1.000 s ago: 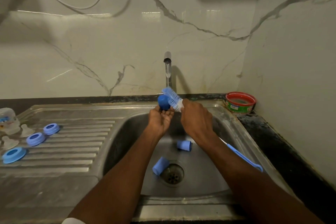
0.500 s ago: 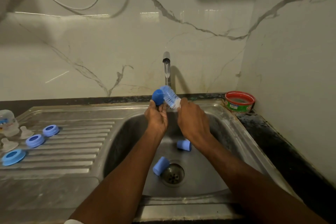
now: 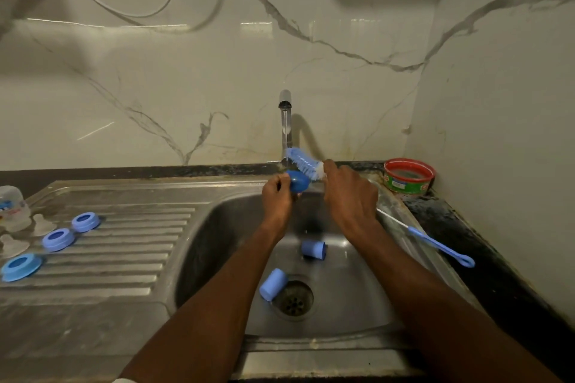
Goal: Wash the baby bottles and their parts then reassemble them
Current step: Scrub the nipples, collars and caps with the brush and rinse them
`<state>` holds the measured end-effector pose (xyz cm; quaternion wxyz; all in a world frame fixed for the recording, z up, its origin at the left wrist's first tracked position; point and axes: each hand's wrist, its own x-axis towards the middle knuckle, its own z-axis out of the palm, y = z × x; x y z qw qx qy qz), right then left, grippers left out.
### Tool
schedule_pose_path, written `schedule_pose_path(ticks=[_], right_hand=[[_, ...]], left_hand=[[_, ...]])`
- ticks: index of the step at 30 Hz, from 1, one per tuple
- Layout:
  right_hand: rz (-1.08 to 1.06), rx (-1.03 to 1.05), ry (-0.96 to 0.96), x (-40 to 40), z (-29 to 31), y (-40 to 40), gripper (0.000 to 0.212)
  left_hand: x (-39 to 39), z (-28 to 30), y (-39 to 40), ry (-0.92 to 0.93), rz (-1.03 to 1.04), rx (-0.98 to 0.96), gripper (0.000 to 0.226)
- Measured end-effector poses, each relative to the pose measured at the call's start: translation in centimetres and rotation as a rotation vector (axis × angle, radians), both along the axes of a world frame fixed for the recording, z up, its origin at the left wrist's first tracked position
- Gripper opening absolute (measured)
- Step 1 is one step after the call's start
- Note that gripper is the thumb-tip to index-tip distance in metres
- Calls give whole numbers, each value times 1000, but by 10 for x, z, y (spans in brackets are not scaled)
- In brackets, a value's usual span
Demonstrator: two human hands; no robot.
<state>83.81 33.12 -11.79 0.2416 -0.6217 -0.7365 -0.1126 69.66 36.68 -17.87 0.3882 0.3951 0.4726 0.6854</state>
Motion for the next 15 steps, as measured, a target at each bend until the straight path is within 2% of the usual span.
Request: schedule_pose_path(ticks=[4, 7, 10, 15], right_hand=[[-24, -7, 4, 19, -1, -2, 28], [-8, 11, -5, 27, -1, -2, 24], [32, 7, -14, 33, -4, 1, 27], [10, -9, 75, 55, -20, 3, 20]], left_hand=[[-21, -6, 0, 564, 219, 28, 23], [-34, -10, 0, 925, 204, 31, 28], [-41, -15, -1, 1053, 182, -8, 30], [-41, -17, -3, 1051, 75, 48, 36]])
